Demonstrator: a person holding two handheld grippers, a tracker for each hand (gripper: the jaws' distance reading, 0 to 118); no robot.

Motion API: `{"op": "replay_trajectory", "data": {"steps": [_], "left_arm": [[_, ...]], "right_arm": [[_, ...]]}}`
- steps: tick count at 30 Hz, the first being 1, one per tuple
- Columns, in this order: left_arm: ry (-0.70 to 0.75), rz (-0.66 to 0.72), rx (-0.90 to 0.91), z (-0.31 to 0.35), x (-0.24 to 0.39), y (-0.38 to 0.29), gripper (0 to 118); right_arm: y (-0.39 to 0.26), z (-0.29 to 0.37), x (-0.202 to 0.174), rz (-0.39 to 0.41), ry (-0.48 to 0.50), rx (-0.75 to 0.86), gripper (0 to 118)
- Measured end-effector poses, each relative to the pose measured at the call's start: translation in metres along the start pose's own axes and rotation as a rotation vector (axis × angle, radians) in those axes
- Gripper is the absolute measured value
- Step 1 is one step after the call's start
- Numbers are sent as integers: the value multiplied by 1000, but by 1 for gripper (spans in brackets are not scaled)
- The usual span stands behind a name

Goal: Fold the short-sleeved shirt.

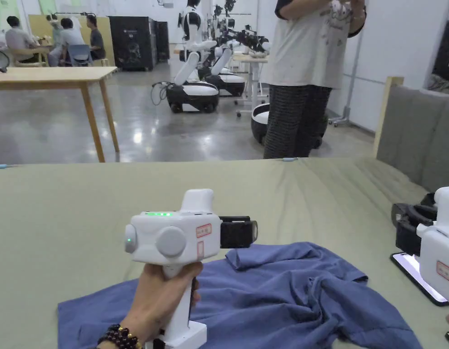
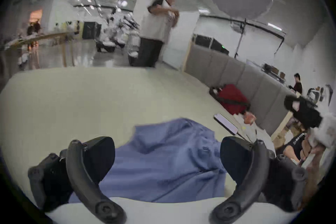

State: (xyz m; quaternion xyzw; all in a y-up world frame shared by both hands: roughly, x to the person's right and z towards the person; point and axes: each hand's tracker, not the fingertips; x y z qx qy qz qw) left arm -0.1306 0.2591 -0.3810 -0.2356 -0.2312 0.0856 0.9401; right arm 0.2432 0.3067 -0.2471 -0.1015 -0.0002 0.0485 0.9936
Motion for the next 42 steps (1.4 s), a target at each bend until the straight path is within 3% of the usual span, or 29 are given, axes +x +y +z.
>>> {"op": "replay_trajectory", "data": {"steps": [2, 3, 4, 5, 6, 9, 13, 15, 17, 19, 20, 22, 23, 29, 32, 35, 36, 37, 42], "left_arm": [[88, 15, 31, 38, -39, 0, 112], [127, 32, 36, 57, -60, -2, 99], [185, 37, 24, 73, -79, -5, 71], [234, 38, 20, 84, -95, -8, 19], [298, 39, -1, 93, -111, -11, 0], [450, -43, 12, 113, -149, -18, 0], [428, 118, -139, 114, -192, -40, 0], [452, 93, -182, 103, -206, -46, 0], [462, 127, -226, 92, -216, -56, 22], [476, 170, -259, 83, -223, -67, 85], [453, 211, -288, 79, -229, -70, 85], [427, 254, -307, 70, -236, -78, 107], [437, 241, -291, 68, -237, -80, 111], [457, 140, -429, 37, -239, -102, 110], [511, -14, -443, 30, -220, -111, 108], [450, -61, -424, 37, -206, -107, 66], [445, -91, -416, 40, -199, -108, 33], [436, -119, -402, 42, -194, -109, 7], [422, -144, -374, 49, -176, -105, 3]], "right_arm": [[-2, 2, -8, -4, 18, 8, 0], [-4, 3, -13, -6, 24, 12, 0], [-4, 3, -17, -8, 29, 13, 1], [-5, 1, -21, -11, 35, 10, 1], [-6, 0, -25, -14, 41, 7, 1], [-7, -2, -36, -39, 61, -3, 1], [-9, -5, -48, -53, 90, -19, 1], [-9, -8, -52, -45, 95, -19, 1], [-10, -9, -56, -33, 99, -24, 1], [-12, -9, -57, -24, 105, -35, 1], [-13, -10, -56, -23, 110, -43, 1], [-16, -10, -56, -20, 117, -53, 1], [-18, -9, -56, -11, 117, -58, 1], [-23, -14, -54, 23, 88, -88, 1], [-24, -15, -52, 20, 86, -98, 1], [-24, -15, -52, 19, 86, -108, 1], [-24, -15, -52, 19, 88, -109, 1], [-25, -15, -52, 19, 88, -110, 1], [-27, -26, -42, 28, 100, -147, 1]]}}
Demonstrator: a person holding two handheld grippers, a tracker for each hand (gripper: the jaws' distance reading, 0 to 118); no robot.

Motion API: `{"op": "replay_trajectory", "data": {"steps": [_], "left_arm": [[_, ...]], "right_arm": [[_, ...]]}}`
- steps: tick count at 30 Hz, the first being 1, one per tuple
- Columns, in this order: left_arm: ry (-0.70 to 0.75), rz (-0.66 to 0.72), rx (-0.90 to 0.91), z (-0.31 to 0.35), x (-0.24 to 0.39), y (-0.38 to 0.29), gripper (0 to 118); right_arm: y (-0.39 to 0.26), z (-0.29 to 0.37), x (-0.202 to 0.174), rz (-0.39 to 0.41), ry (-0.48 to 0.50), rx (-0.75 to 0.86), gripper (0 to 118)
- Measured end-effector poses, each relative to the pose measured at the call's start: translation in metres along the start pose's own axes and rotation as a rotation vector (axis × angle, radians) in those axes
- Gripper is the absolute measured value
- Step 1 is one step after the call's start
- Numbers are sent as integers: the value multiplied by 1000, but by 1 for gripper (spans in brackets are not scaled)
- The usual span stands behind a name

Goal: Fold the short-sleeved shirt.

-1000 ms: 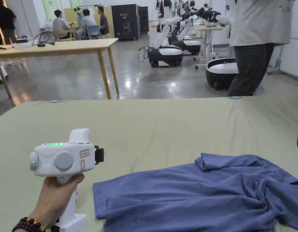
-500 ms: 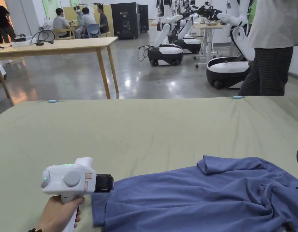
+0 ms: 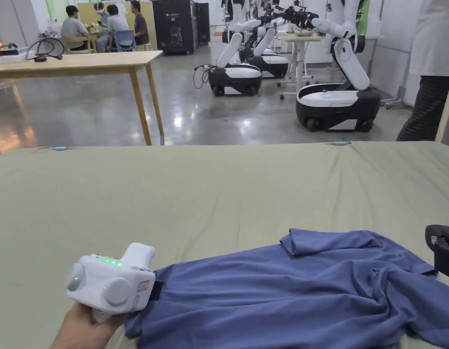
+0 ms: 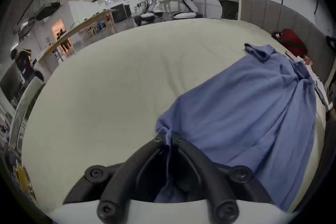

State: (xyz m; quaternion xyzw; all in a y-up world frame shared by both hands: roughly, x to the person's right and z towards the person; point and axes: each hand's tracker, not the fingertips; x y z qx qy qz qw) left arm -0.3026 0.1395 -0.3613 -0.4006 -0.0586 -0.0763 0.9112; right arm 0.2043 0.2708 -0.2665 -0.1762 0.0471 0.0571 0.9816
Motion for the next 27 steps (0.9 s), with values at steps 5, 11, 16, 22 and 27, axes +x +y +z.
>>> {"op": "replay_trajectory", "data": {"steps": [5, 11, 16, 22, 27], "left_arm": [[-63, 63, 88, 33, -4, 19, 3], [-86, 86, 168, 71, 3, 40, 3], [-107, 118, 192, 77, 12, 48, 3], [-85, 106, 169, 77, 15, 45, 3], [-83, 125, 165, 74, 14, 43, 3]], "right_arm": [[-10, -44, 60, -58, -59, -201, 1], [-53, -89, 120, -58, -20, -482, 17], [-92, -115, 126, -70, -28, -616, 117], [-117, -124, 107, -32, 83, -674, 89], [-95, -105, 83, 111, 122, -630, 7]]}}
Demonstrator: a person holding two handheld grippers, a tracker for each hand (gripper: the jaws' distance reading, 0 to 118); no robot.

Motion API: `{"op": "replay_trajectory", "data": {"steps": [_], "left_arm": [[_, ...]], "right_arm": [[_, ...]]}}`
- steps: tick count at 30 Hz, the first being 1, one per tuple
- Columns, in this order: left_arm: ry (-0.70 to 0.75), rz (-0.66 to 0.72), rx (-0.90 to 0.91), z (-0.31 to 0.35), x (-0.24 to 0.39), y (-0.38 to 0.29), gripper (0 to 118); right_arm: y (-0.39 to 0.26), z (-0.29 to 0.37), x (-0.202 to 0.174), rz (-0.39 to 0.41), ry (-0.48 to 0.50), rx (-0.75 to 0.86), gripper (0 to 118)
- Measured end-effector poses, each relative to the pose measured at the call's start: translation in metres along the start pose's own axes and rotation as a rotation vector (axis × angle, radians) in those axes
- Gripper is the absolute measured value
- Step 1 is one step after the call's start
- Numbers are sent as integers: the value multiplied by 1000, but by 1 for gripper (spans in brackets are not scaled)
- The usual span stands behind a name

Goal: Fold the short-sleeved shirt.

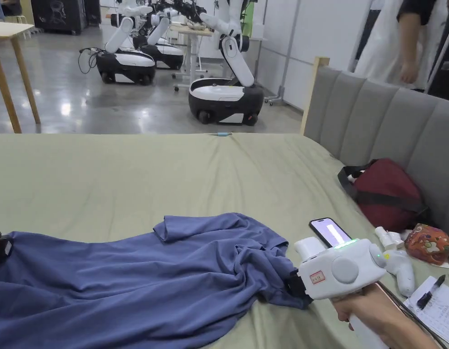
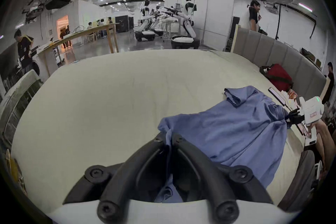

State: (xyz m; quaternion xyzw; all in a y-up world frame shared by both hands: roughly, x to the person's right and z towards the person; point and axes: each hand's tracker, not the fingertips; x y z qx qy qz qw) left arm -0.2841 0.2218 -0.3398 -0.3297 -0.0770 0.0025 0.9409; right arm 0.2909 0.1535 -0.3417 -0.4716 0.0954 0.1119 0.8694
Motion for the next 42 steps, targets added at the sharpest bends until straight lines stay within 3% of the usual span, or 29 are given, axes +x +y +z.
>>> {"op": "replay_trajectory", "data": {"steps": [1, 3, 5, 7, 9, 11, 14, 20, 29, 32, 42], "left_arm": [[0, 6, 2, -1, -1, 0, 3], [-2, 17, 26, 6, -2, 3, 3], [-19, 55, 118, 18, -5, 12, 3], [-76, 111, 196, 35, -6, 25, 3], [-112, 145, 275, 53, -8, 43, 3], [-118, 161, 330, 69, -8, 64, 3], [-145, 151, 401, 89, -13, 106, 3], [-29, 126, 542, 118, -31, 217, 3], [79, 71, 607, 117, -50, 344, 2], [93, 50, 618, 111, -55, 359, 2], [64, 100, 645, 92, -65, 374, 2]], "right_arm": [[2, 4, -3, 30, -37, 13, 7], [3, 17, -2, -2, -77, 140, 7], [9, 49, 1, -100, -74, 365, 7], [16, 83, -3, -152, -139, 592, 7], [30, 115, -13, -145, -209, 813, 7], [56, 138, -23, -134, -230, 905, 7], [110, 167, -29, -172, -169, 914, 7], [230, 210, -42, -165, -223, 1028, 7], [392, 242, -23, -191, -266, 992, 7], [417, 247, -14, -265, -230, 954, 7], [427, 237, -4, -223, -205, 968, 7]]}}
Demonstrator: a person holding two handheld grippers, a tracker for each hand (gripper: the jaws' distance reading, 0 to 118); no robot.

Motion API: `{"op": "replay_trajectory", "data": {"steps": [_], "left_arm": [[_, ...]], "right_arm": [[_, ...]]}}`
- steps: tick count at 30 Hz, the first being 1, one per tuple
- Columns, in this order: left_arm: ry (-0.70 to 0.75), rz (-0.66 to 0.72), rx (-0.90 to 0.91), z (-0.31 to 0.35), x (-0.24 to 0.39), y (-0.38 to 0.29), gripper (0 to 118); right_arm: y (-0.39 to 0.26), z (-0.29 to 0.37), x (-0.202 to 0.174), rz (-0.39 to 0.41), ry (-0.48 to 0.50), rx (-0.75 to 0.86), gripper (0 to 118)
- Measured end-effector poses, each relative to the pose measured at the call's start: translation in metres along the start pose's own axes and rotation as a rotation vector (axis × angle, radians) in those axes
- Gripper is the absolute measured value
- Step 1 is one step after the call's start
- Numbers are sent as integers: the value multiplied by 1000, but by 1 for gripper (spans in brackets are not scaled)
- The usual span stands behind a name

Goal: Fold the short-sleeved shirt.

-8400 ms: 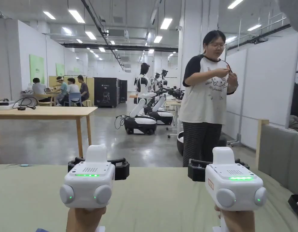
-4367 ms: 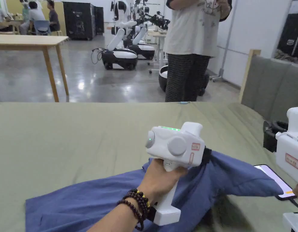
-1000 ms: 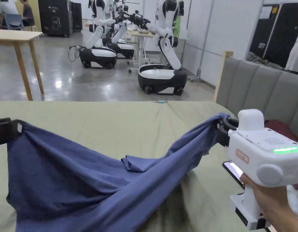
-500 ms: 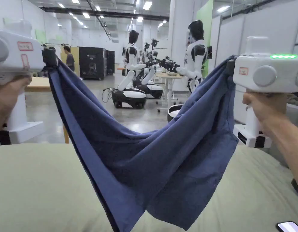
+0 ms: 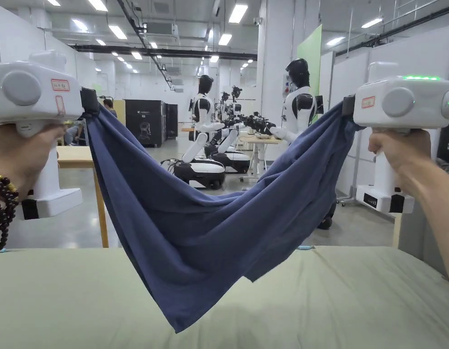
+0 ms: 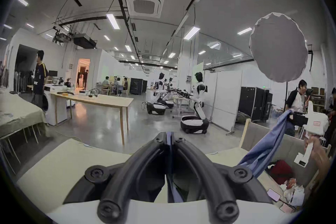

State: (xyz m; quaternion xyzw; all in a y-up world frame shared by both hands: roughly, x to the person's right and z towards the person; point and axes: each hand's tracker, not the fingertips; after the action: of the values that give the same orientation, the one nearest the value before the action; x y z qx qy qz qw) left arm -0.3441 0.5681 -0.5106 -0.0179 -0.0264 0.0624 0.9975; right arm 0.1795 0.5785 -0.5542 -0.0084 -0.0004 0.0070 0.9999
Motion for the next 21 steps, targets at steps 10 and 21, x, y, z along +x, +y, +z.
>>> {"op": "replay_trajectory", "data": {"steps": [10, 21], "left_arm": [[-4, 28, -116, -17, -7, -109, 2], [-65, 101, -224, 52, -30, -198, 3]], "right_arm": [[-98, -12, -8, 27, 41, -140, 7], [-186, 60, 18, 159, 132, -207, 8]]}}
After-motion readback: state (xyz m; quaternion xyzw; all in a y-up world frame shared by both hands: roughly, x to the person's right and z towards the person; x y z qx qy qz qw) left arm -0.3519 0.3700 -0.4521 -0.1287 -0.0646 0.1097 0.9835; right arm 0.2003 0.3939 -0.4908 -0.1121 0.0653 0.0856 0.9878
